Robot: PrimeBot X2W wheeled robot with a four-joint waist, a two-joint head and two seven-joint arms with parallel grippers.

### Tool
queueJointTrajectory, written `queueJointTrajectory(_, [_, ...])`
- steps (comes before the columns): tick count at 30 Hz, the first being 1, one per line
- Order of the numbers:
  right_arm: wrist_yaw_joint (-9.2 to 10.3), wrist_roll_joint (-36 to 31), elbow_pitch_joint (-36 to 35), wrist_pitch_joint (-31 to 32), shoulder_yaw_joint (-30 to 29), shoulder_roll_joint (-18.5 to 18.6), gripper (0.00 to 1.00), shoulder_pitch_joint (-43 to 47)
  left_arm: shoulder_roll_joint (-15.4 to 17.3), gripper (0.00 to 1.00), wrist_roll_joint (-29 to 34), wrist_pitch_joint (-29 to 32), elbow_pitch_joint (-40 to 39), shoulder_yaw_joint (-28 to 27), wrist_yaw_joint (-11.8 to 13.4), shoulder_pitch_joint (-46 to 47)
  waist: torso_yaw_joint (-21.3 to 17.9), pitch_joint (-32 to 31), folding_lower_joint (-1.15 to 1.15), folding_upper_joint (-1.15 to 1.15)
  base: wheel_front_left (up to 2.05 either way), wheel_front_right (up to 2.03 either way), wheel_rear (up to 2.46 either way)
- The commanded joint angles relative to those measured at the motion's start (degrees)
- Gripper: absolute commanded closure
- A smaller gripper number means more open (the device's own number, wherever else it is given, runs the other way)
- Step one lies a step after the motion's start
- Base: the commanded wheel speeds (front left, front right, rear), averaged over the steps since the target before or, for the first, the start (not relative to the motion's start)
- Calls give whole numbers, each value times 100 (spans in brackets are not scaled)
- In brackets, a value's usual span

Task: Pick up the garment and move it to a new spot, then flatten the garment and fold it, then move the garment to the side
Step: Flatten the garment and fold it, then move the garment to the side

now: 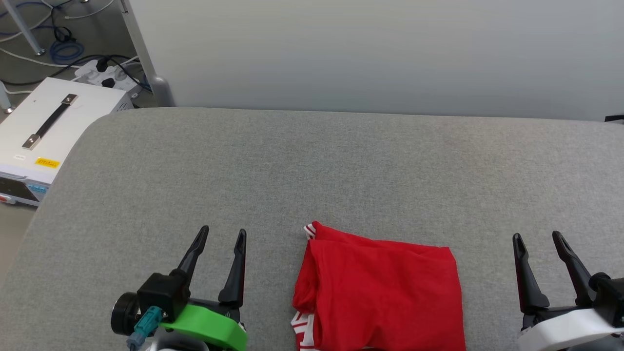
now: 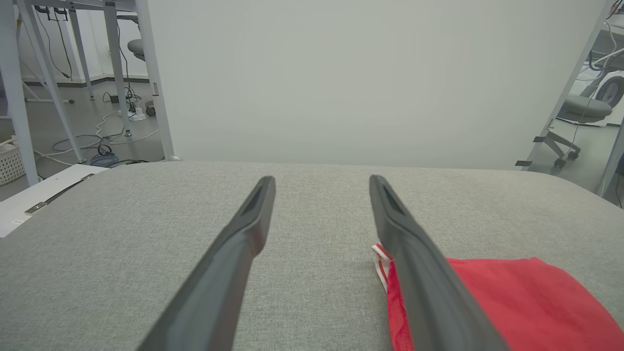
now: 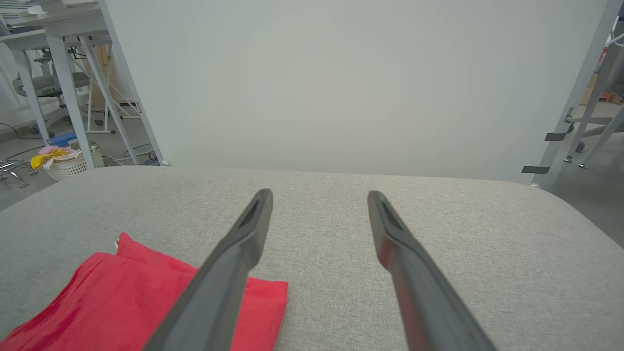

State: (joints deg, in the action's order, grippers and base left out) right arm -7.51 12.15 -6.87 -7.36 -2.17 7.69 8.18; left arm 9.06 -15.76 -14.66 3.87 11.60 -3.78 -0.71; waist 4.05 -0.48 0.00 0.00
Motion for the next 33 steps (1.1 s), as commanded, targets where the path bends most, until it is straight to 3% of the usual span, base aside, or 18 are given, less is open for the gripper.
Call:
queueJointTrajectory(1, [2, -56, -39, -65, -5, -31, 0, 52, -51, 0, 120, -34, 15, -50, -48, -96, 3, 8, 0, 0, 0, 0, 0])
queueJointTrajectory(21, [2, -135, 64, 244, 1, -78, 0, -36, -341, 0, 562, -34, 84, -282, -329, 4, 191, 184, 0, 0, 0, 0, 0])
queueJointTrajectory(26, [2, 28, 309, 1078, 199, 41, 0, -139, -360, 0, 589, -34, 127, -254, -351, 84, 287, 381, 0, 0, 0, 0, 0])
queueJointTrajectory(33, [2, 559, 537, 2812, 427, 149, 0, -426, -378, 0, 580, -34, 177, -203, -365, 274, 448, 753, 0, 0, 0, 0, 0])
